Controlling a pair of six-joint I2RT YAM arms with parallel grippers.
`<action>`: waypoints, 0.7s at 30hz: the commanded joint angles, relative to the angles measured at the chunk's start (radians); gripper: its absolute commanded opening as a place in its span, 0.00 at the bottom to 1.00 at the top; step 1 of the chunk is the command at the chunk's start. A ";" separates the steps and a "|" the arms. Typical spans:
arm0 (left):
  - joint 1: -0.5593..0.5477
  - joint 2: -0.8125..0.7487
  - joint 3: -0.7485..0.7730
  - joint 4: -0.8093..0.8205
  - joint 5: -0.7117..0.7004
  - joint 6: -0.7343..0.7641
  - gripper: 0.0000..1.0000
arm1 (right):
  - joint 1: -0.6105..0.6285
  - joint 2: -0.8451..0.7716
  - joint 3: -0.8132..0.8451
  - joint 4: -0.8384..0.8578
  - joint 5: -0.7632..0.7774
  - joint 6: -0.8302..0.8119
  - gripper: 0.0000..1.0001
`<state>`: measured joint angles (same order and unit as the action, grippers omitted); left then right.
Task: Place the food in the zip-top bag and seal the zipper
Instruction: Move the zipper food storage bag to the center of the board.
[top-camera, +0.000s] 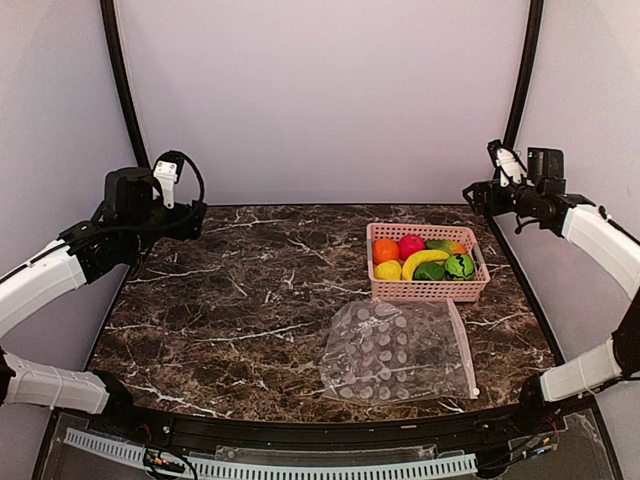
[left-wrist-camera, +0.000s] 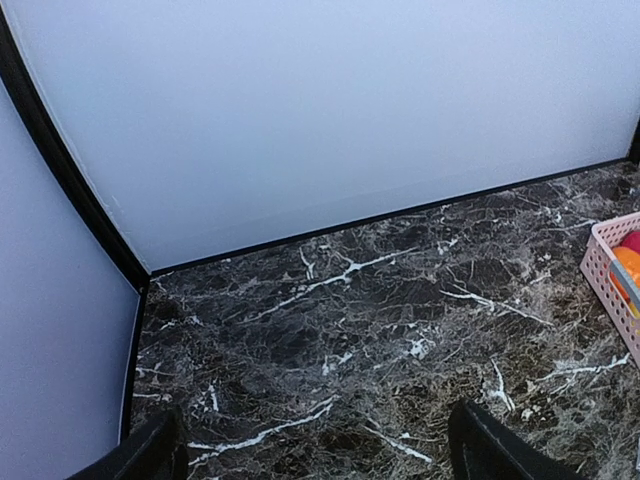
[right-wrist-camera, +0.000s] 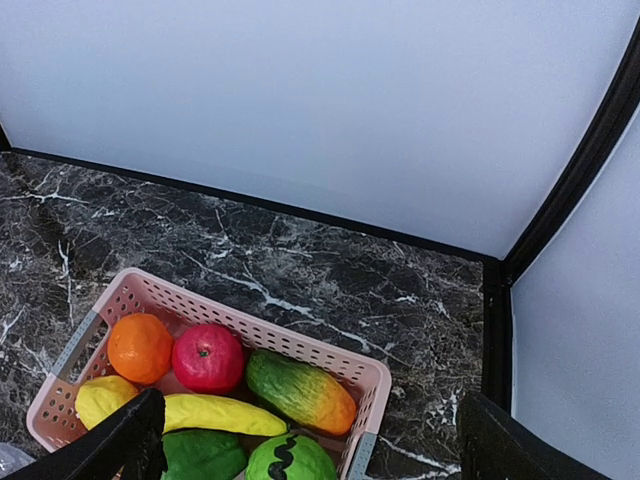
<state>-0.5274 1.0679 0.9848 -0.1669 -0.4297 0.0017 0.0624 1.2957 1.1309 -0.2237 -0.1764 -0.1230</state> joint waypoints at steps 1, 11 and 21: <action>0.000 0.043 -0.044 0.069 0.105 0.032 0.87 | -0.036 -0.031 -0.074 0.069 -0.055 -0.016 0.99; -0.161 0.236 -0.023 0.124 0.294 0.061 0.78 | -0.096 -0.022 -0.155 0.002 -0.335 -0.207 0.94; -0.449 0.508 0.075 0.131 0.468 -0.053 0.71 | -0.088 -0.058 -0.250 -0.080 -0.527 -0.421 0.74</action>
<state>-0.8967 1.5051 1.0039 -0.0505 -0.0650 0.0231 -0.0319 1.2663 0.9352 -0.2741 -0.5846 -0.4435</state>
